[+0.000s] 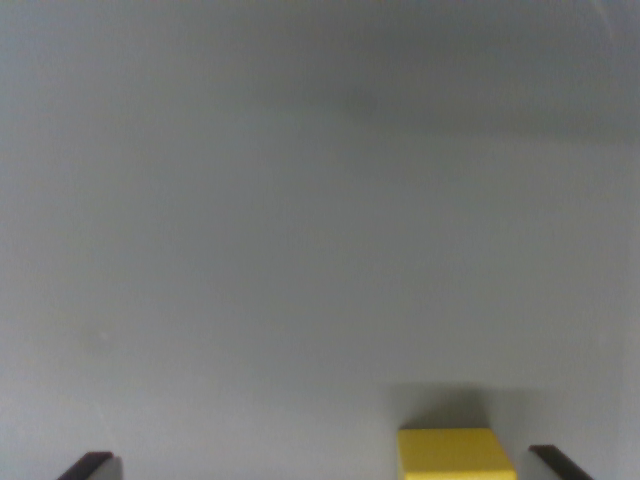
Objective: Pick yellow cube
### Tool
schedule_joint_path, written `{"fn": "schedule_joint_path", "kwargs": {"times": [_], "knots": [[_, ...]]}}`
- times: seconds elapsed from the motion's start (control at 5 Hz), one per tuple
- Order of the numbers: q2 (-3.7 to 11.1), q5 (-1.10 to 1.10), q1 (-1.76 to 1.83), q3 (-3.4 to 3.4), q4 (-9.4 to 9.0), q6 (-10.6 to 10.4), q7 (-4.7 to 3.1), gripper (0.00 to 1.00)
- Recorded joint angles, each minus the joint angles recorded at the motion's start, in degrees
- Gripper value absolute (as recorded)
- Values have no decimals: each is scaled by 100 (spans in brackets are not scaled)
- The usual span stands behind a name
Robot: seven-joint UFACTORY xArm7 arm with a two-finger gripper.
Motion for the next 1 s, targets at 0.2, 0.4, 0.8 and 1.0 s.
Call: {"fn": "schedule_joint_path", "kwargs": {"times": [0.2, 0.4, 0.8, 1.0], "knots": [[0, 0, 0, 0, 0, 0, 0, 0], [82, 29, -49, -46, -214, -264, -126, 0], [161, 58, -97, -90, -420, -520, -247, 0], [161, 58, -97, -90, -420, -520, -247, 0]]}}
